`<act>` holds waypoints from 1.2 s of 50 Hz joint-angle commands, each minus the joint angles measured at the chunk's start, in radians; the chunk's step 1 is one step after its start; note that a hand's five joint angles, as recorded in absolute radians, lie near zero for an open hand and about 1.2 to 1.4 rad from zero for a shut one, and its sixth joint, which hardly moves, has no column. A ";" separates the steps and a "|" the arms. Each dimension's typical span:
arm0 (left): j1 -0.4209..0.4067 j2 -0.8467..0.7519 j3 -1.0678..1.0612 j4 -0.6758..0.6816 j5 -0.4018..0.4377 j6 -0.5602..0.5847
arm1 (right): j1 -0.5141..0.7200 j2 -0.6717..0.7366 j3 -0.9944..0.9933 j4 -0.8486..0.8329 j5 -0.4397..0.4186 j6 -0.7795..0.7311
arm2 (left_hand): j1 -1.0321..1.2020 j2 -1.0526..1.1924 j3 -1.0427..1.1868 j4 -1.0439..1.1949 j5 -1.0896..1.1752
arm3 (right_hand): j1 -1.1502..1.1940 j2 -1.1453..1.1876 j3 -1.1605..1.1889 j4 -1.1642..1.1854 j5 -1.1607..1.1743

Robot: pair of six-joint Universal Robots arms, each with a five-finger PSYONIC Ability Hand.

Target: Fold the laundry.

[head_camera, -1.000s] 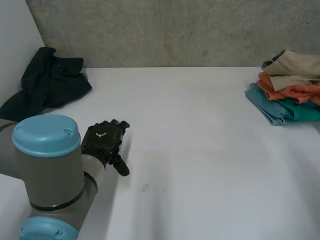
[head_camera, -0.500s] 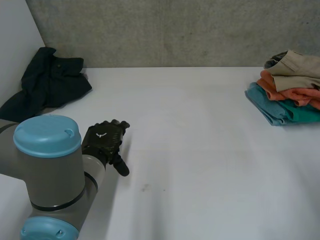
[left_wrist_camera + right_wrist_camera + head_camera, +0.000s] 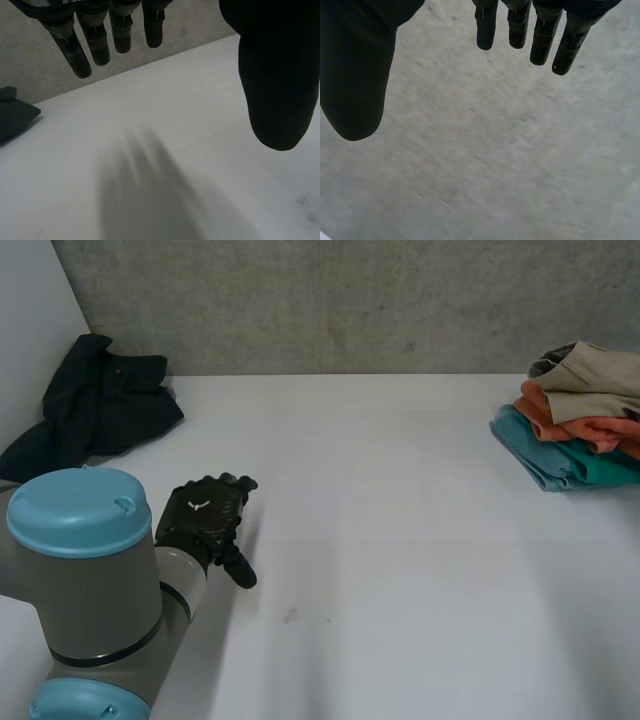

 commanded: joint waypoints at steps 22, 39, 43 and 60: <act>0.012 -0.005 -0.012 0.001 0.003 0.002 | 0.051 0.262 0.019 0.245 -0.146 0.399 | -0.004 -0.018 -0.028 -0.020 -0.039 | -0.033 -0.049 -0.040 -0.061 -0.067; 0.012 -0.010 -0.019 0.001 0.005 0.005 | -0.041 0.347 -0.007 0.256 -0.212 0.416 | -0.004 -0.018 -0.028 -0.020 -0.039 | -0.033 -0.049 -0.040 -0.061 -0.067; 0.012 -0.011 -0.019 0.001 0.005 0.005 | -0.050 0.367 -0.008 0.254 -0.221 0.414 | -0.004 -0.018 -0.028 -0.020 -0.039 | -0.033 -0.049 -0.040 -0.061 -0.067; 0.013 -0.014 -0.019 0.001 0.005 0.006 | -0.062 0.431 -0.097 0.306 -0.229 0.262 | -0.004 -0.018 -0.028 -0.020 -0.039 | -0.033 -0.049 -0.040 -0.061 -0.067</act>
